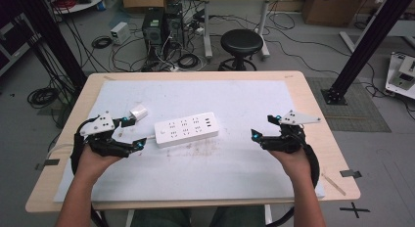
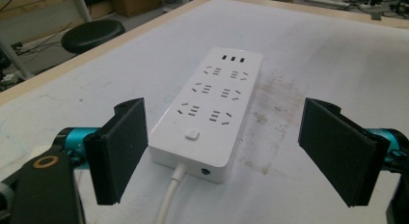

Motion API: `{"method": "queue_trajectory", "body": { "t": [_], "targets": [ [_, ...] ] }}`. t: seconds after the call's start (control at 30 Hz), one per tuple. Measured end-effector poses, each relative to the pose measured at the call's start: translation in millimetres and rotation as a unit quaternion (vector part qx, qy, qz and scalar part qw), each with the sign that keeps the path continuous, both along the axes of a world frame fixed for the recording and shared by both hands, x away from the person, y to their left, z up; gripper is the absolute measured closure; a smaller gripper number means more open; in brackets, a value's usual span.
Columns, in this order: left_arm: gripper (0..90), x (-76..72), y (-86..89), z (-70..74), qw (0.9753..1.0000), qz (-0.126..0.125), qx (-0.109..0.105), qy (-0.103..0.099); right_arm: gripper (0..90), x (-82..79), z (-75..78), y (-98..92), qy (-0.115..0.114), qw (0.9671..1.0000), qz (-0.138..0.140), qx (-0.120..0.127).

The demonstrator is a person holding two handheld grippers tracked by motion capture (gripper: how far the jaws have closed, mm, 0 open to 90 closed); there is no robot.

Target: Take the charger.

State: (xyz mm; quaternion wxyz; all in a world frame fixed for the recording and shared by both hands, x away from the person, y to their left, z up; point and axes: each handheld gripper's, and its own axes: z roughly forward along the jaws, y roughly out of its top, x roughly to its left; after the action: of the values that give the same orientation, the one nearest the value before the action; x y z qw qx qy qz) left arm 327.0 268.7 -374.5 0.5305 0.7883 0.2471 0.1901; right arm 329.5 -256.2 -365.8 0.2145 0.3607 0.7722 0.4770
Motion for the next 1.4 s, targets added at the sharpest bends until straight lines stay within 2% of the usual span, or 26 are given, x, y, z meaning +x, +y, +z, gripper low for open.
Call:
{"method": "queue_trajectory", "body": {
  "t": [0.13, 0.27, 0.3, 0.33, 0.37, 0.4, 0.43, 0.57, 0.6, 0.67, 0.73, 0.77, 0.8, 0.9, 0.93, 1.0, 1.17, 1.23, 1.27, 1.3, 1.4],
  "targets": [
    [17.7, 4.5, 2.9, 0.9, 0.9999, 0.009, -0.006, 0.003, 17.7, -2.4, 1.9, 0.6, 0.004, 1.0000, -0.001, 0.002],
    [17.7, 18.7, 5.1, 6.0, 0.9997, 0.021, 0.007, 0.007, 17.7, -4.3, 3.8, -0.3, 0.005, 1.0000, -0.002, 0.003],
    [17.7, 30.0, 6.9, 8.6, 0.9994, 0.032, 0.013, 0.005, 17.7, -4.9, 4.0, -0.3, 0.005, 1.0000, -0.003, 0.001],
    [17.7, 30.0, 6.9, 8.6, 0.9994, 0.032, 0.013, 0.005, 17.7, -4.8, 4.1, -0.2, 0.003, 1.0000, -0.001, -0.001],
    [17.7, 36.1, 7.1, 9.6, 0.9992, 0.038, 0.016, 0.006, 17.8, -5.1, 3.9, 0.1, 0.002, 1.0000, 0.000, -0.002],
    [17.6, 49.3, 9.5, 12.3, 0.9985, 0.046, 0.028, 0.005, 17.7, -5.7, 3.3, 0.6, 0.002, 1.0000, -0.002, -0.002],
    [17.7, 49.3, 9.5, 12.3, 0.9985, 0.046, 0.028, 0.005, 17.7, -6.2, 2.6, 0.9, 0.003, 1.0000, 0.000, -0.003],
    [17.7, 82.4, 15.1, 15.0, 0.9970, 0.068, 0.030, 0.021, 17.8, -7.8, 0.7, 2.0, 0.008, 1.0000, -0.003, -0.001],
    [17.7, 82.4, 15.1, 15.0, 0.9970, 0.068, 0.030, 0.021, 17.7, -7.6, 0.2, 1.6, 0.004, 1.0000, -0.002, -0.005],
    [17.7, 93.6, 16.7, 15.3, 0.9961, 0.076, 0.034, 0.029, 17.7, -8.3, -0.4, 1.8, 0.008, 1.0000, -0.002, -0.005],
    [17.7, 102.5, 18.0, 13.7, 0.9960, 0.081, 0.028, 0.027, 17.7, -8.6, -0.6, 1.8, 0.010, 0.9999, -0.003, -0.004],
    [17.7, 111.8, 19.2, 11.2, 0.9944, 0.089, 0.043, 0.037, 17.7, -8.3, -1.2, 1.7, 0.011, 0.9999, -0.003, -0.001],
    [17.6, 111.8, 19.2, 11.2, 0.9944, 0.089, 0.043, 0.037, 17.7, -8.3, -1.2, 1.7, 0.011, 0.9999, -0.003, -0.001],
    [17.7, 125.5, 21.1, 4.7, 0.9926, 0.094, 0.059, 0.049, 17.7, -8.5, -1.3, 2.3, 0.012, 0.9999, -0.003, -0.002],
    [17.7, 133.5, 22.7, -2.6, 0.9916, 0.101, 0.059, 0.056, 17.7, -8.2, -1.5, 2.9, 0.010, 0.9999, -0.002, -0.003],
    [17.7, 137.7, 24.5, -7.0, 0.9911, 0.101, 0.059, 0.063, 17.7, -8.2, -2.3, 3.8, 0.011, 0.9999, -0.001, -0.001],
    [17.7, 150.4, 28.3, -28.2, 0.9860, 0.118, 0.070, 0.094, 17.7, -9.7, -4.7, 5.8, 0.014, 0.9999, -0.002, -0.002],
    [17.6, 152.3, 29.2, -33.2, 0.9859, 0.116, 0.071, 0.097, 17.7, -10.3, -4.9, 6.6, 0.017, 0.9998, -0.003, -0.002],
    [17.6, 153.0, 29.9, -36.0, 0.9851, 0.117, 0.075, 0.101, 17.7, -10.3, -4.9, 6.6, 0.017, 0.9998, -0.003, -0.002],
    [17.6, 155.0, 31.4, -42.9, 0.9835, 0.114, 0.080, 0.116, 17.7, -9.6, -5.4, 7.0, 0.016, 0.9999, -0.003, -0.003],
    [17.6, 156.3, 32.5, -48.5, 0.9820, 0.112, 0.090, 0.122, 17.7, -9.6, -5.6, 8.2, 0.019, 0.9998, -0.005, -0.003]
  ]
}}
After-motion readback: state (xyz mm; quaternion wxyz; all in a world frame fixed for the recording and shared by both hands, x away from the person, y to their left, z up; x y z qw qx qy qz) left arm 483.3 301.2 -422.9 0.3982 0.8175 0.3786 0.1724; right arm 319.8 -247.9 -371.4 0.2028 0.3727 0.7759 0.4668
